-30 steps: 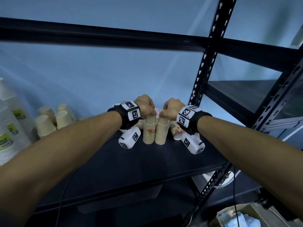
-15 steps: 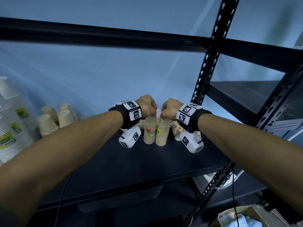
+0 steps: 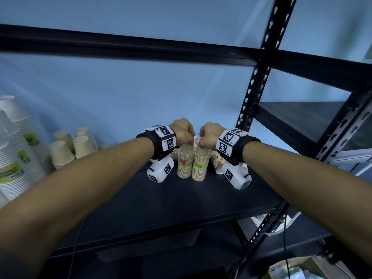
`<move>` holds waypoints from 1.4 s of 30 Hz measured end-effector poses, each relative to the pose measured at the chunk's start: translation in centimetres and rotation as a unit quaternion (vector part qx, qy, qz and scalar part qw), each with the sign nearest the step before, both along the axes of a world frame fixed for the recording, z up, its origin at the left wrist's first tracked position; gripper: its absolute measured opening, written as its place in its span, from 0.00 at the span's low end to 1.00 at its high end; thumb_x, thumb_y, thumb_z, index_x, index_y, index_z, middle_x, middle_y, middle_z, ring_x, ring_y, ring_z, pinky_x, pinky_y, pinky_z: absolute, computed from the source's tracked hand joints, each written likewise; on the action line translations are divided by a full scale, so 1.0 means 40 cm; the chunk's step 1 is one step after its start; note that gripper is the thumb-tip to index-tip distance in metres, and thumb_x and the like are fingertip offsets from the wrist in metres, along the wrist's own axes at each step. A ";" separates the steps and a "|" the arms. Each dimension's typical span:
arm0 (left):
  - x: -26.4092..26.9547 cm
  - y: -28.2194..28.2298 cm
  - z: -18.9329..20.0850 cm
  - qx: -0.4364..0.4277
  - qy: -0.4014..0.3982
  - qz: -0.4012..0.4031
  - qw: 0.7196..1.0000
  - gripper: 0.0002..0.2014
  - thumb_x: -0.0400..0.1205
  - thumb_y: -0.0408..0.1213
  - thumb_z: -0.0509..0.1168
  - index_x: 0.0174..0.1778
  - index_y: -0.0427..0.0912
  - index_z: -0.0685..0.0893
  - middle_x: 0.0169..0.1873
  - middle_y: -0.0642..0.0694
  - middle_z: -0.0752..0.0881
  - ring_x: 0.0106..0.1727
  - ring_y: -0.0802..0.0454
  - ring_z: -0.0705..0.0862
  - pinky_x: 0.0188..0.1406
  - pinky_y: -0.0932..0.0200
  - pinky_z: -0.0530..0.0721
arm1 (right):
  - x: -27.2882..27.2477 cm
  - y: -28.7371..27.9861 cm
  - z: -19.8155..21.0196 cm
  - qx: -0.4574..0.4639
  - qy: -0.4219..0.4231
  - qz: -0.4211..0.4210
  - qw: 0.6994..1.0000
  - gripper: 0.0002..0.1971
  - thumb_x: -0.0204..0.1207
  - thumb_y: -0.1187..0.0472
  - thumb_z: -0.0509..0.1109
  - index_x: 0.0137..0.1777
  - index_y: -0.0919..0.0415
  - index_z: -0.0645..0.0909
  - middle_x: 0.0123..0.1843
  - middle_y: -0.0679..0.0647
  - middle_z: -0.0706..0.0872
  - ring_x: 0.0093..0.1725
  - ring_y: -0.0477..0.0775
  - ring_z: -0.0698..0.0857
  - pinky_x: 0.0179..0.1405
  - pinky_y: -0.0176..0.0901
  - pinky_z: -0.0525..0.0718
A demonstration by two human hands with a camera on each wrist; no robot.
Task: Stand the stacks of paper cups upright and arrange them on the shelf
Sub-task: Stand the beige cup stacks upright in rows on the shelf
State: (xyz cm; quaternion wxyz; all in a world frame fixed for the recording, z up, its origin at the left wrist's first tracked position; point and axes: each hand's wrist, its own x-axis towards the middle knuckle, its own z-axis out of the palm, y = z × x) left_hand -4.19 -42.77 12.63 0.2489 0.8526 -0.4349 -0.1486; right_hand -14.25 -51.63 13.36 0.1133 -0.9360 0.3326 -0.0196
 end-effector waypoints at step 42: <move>0.145 0.560 0.175 0.253 -0.021 0.183 0.950 0.12 0.74 0.24 0.73 0.53 0.32 0.90 0.43 0.35 0.91 0.32 0.47 0.87 0.28 0.61 0.88 | 0.296 0.446 0.115 0.063 0.050 0.382 0.921 0.10 0.72 0.65 0.75 0.53 0.64 0.88 0.48 0.63 0.91 0.34 0.56 0.89 0.36 0.44 0.89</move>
